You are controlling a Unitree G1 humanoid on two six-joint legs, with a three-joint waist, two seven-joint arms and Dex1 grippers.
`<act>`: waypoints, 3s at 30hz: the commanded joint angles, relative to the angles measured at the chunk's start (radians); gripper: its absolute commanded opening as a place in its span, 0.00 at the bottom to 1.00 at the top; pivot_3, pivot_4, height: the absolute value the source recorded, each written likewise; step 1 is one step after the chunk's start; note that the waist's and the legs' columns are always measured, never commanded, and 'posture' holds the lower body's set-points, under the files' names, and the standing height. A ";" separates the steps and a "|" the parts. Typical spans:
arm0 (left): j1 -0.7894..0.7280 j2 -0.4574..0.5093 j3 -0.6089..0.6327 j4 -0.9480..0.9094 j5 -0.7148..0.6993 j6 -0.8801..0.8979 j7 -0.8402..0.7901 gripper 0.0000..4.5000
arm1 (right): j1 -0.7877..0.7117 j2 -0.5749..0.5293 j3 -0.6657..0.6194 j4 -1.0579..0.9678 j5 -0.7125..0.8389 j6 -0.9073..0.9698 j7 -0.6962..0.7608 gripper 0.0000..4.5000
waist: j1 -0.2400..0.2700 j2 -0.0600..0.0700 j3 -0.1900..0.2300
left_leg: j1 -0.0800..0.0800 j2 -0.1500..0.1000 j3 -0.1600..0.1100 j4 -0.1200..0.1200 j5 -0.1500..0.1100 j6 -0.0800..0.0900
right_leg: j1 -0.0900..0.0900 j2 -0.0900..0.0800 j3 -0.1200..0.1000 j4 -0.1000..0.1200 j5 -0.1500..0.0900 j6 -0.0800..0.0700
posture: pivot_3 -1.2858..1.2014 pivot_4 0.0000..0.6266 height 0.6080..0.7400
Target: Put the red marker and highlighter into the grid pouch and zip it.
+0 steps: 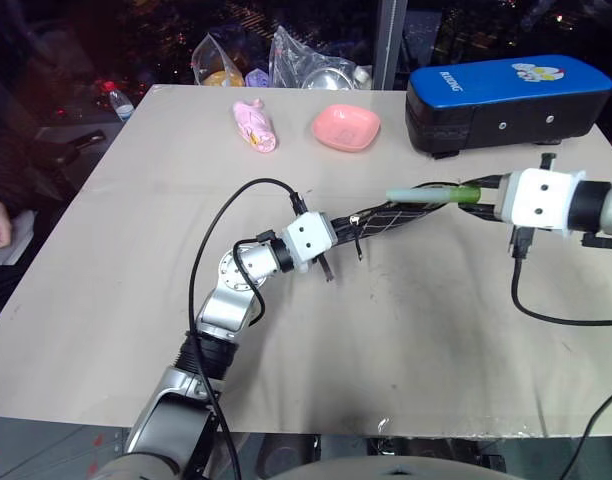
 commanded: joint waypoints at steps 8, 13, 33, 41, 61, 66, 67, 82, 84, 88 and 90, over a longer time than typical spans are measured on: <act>-0.012 -0.003 0.010 -0.025 -0.005 -0.026 0.005 0.00 | -0.105 -0.035 -0.005 0.178 -0.109 -0.247 0.075 0.11 | -0.001 0.000 0.000 | 0.001 0.000 0.001 0.000 0.000 0.000 | 0.000 0.000 0.000 0.001 0.000 0.000 | 0.52 0.24 0.82; -0.014 -0.002 0.012 -0.018 -0.008 -0.028 0.002 0.00 | -0.079 -0.080 -0.096 0.185 -0.054 -0.219 0.094 0.11 | -0.001 0.000 0.000 | 0.001 0.000 0.001 0.000 0.000 0.000 | 0.000 -0.001 0.000 0.001 0.000 0.000 | 0.52 0.24 0.82; -0.050 -0.013 -0.015 0.004 0.011 -0.072 -0.024 0.00 | -0.133 0.034 0.047 0.210 -0.194 -0.340 0.073 0.11 | 0.002 0.001 0.000 | 0.002 0.000 0.002 0.001 0.000 0.000 | 0.000 0.000 0.001 0.002 0.000 0.000 | 0.52 0.24 0.82; -0.055 -0.028 -0.017 -0.018 -0.004 -0.065 -0.027 0.00 | -0.174 0.167 0.146 0.249 -0.218 -0.417 0.071 0.11 | -0.001 0.001 0.000 | 0.002 0.000 0.002 0.001 0.000 0.000 | 0.000 0.000 0.001 0.002 0.000 0.000 | 0.52 0.24 0.82; -0.035 -0.066 -0.003 -0.007 -0.015 -0.023 0.015 0.00 | -0.006 0.171 -0.251 -0.161 0.524 0.523 -0.046 0.93 | 0.000 0.001 0.000 | 0.000 0.001 0.000 0.001 0.000 0.000 | 0.000 -0.002 -0.001 0.002 0.000 0.000 | 0.52 0.24 0.82; -0.040 -0.078 -0.002 0.002 -0.017 -0.017 0.008 0.00 | 0.104 0.245 -0.332 -0.335 0.982 0.883 -0.330 0.93 | -0.002 0.000 0.000 | 0.001 0.001 -0.001 0.001 0.000 0.000 | 0.001 -0.002 -0.001 0.003 0.000 -0.001 | 0.52 0.24 0.82; -0.042 -0.080 -0.002 0.003 -0.017 -0.016 0.007 0.00 | 0.112 0.274 -0.329 -0.342 1.050 0.921 -0.414 0.93 | -0.003 0.000 0.000 | 0.001 0.001 -0.001 0.001 0.000 0.000 | 0.001 -0.002 -0.001 0.003 0.001 -0.001 | 0.52 0.24 0.82; -0.051 -0.086 -0.001 0.012 -0.011 -0.016 -0.003 0.00 | 0.027 0.718 -0.142 -0.257 1.149 1.022 -1.059 0.93 | -0.001 -0.001 -0.002 | -0.001 0.001 -0.001 0.001 0.000 0.000 | 0.000 -0.001 -0.002 0.001 0.001 -0.001 | 0.52 0.24 0.82; -0.051 -0.086 -0.001 0.011 -0.010 -0.015 -0.002 0.00 | 0.027 0.740 -0.144 -0.251 1.156 1.012 -1.085 0.93 | -0.002 -0.001 -0.002 | -0.001 0.001 -0.001 0.001 0.000 0.000 | 0.000 -0.001 -0.002 0.002 0.001 -0.001 | 0.52 0.24 0.82; -0.051 -0.086 -0.001 0.015 -0.010 -0.016 -0.001 0.00 | 0.036 0.744 -0.143 -0.250 1.156 1.008 -1.112 0.55 | -0.002 -0.001 -0.002 | -0.001 0.001 -0.001 0.001 0.000 0.000 | 0.000 -0.001 -0.002 0.002 0.001 -0.001 | 0.52 0.24 0.82; -0.051 -0.086 -0.001 0.016 -0.011 -0.016 -0.002 0.00 | 0.042 0.733 -0.141 -0.255 1.157 1.009 -1.111 0.30 | -0.002 -0.001 -0.002 | -0.001 0.001 -0.001 0.000 0.000 0.000 | 0.000 -0.001 -0.002 0.002 0.001 -0.001 | 0.52 0.24 0.82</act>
